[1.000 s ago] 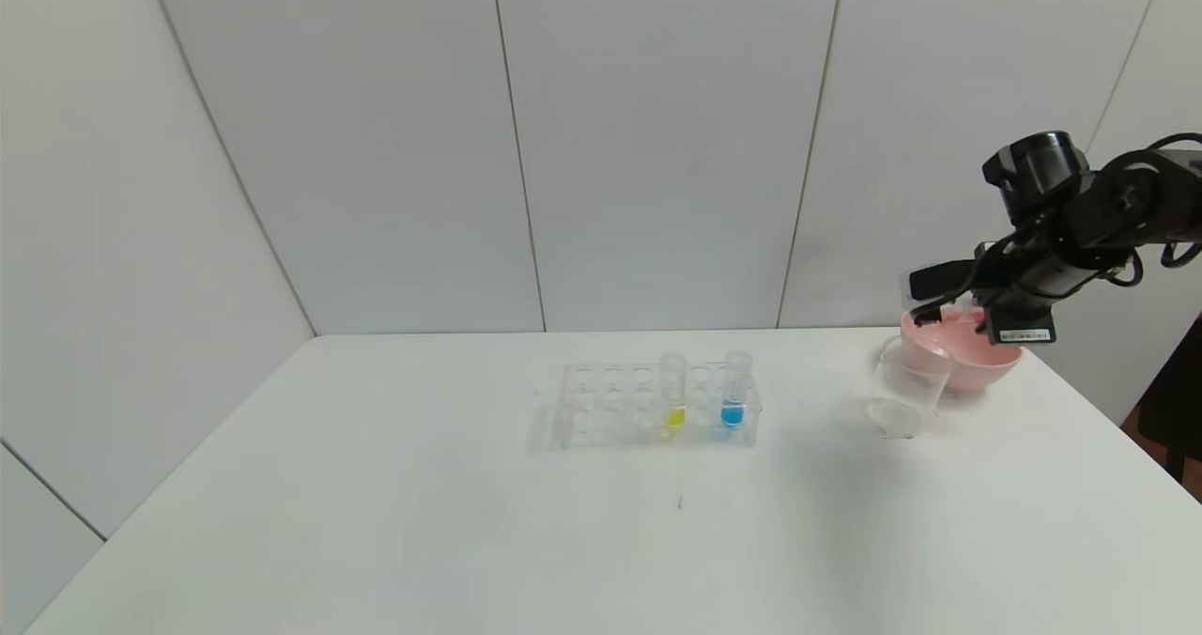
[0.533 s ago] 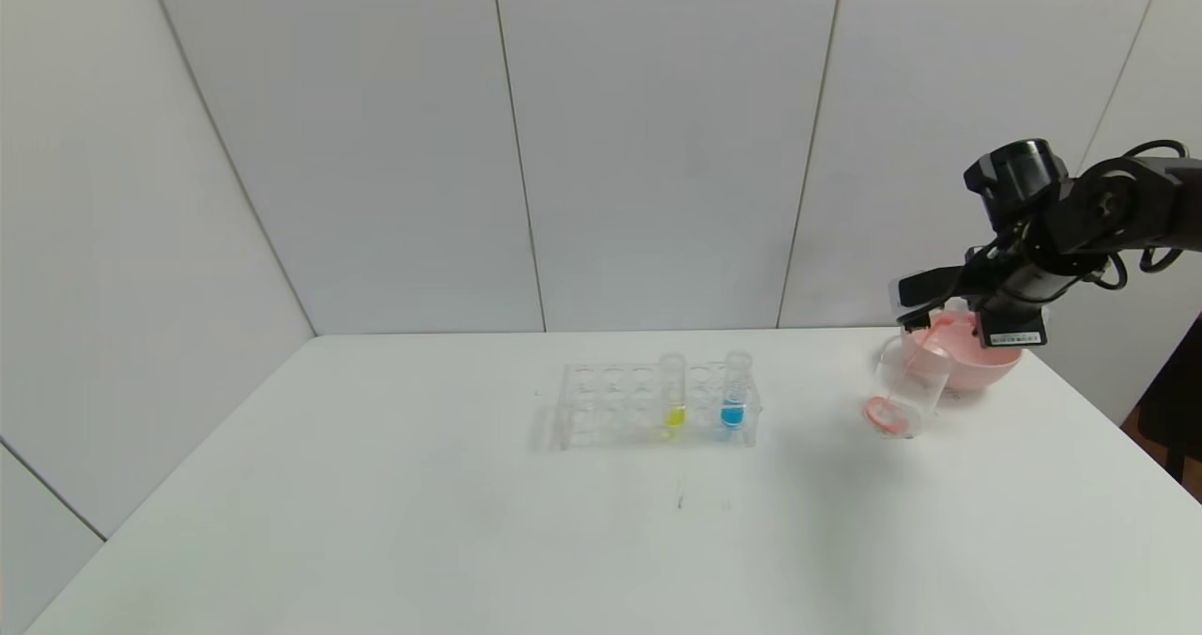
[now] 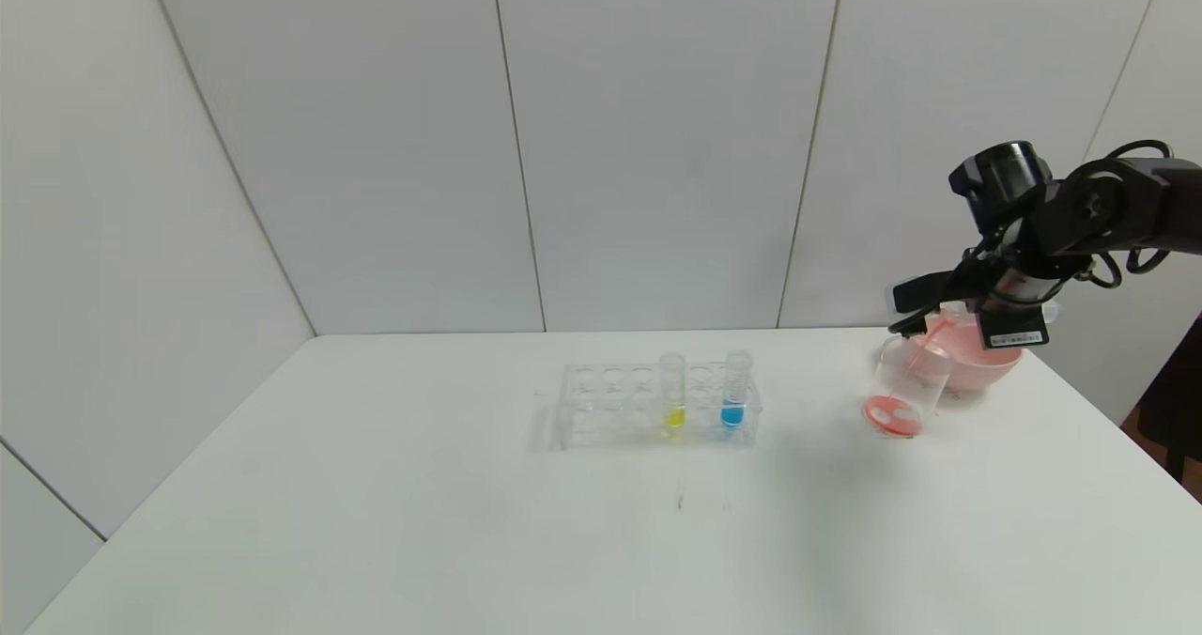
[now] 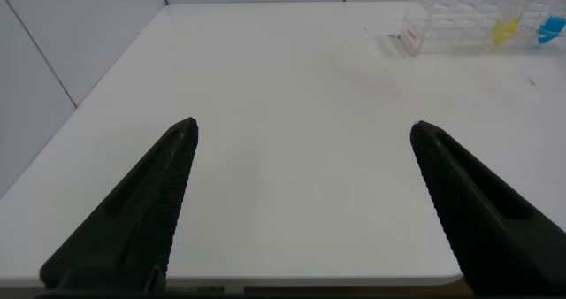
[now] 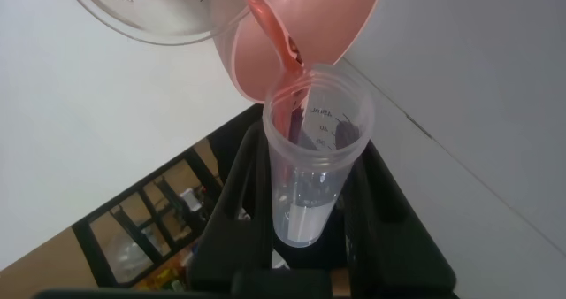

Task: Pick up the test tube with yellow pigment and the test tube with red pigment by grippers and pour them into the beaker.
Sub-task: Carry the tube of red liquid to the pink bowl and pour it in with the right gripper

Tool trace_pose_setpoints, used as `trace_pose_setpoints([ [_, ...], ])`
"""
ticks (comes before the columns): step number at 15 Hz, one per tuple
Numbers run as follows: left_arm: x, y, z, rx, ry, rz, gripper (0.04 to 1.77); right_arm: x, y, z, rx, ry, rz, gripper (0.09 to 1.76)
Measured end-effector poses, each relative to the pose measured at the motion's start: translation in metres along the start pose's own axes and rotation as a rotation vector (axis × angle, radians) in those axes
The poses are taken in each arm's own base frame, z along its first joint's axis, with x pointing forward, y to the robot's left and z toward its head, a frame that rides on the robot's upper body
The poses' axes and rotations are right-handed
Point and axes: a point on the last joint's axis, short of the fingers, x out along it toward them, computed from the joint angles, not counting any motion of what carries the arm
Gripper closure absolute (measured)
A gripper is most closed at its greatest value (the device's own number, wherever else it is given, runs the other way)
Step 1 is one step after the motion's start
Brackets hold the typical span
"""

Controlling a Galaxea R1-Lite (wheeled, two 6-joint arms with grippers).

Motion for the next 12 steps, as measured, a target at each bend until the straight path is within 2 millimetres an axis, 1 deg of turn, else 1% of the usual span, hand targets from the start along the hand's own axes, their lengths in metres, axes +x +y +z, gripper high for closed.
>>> trace_pose_setpoints([
  [5,0.0,0.0,0.0,0.0,0.0,0.0,0.09,-0.009,0.0,0.008,-0.029,0.074,-0.021,1.33],
  [12,0.0,0.0,0.0,0.0,0.0,0.0,0.09,-0.018,-0.001,0.013,-0.044,0.067,-0.037,1.33],
])
